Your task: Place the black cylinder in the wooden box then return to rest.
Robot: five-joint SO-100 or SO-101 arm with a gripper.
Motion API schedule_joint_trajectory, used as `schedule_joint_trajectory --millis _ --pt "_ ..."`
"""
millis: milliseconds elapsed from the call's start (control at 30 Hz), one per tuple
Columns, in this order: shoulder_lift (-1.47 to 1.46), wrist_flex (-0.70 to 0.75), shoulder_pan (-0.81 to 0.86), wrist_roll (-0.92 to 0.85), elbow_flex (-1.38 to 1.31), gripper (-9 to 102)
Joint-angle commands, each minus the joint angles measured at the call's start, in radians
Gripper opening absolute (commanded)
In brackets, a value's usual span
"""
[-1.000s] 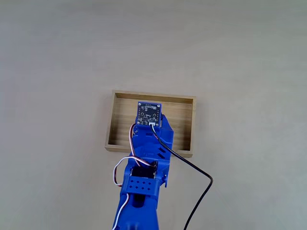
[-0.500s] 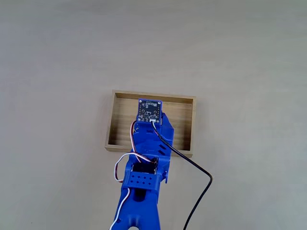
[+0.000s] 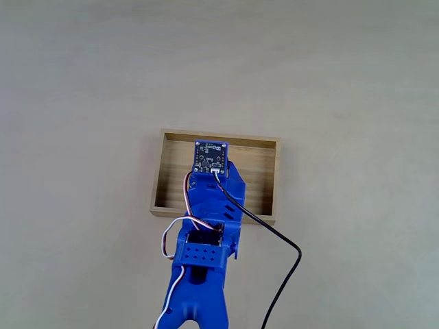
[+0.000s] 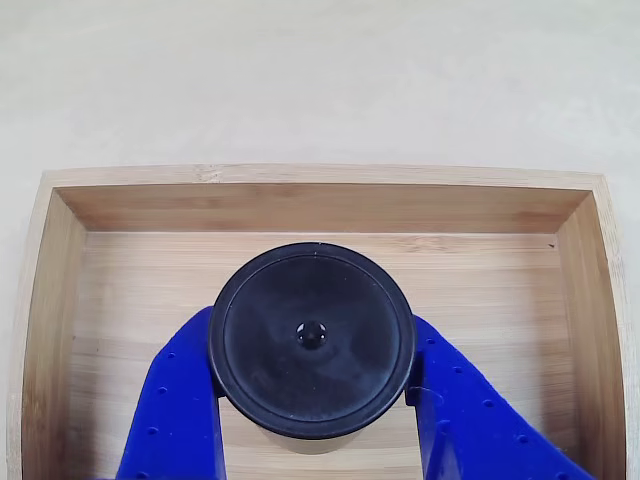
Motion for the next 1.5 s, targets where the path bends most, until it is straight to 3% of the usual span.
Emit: schedule_joint_trajectory --millis 0,1467 --pt "-0.015 -0.037 -0.005 0.015 -0.101 16" --pt "0.034 -0.089 -0.002 0.054 -0.06 19"
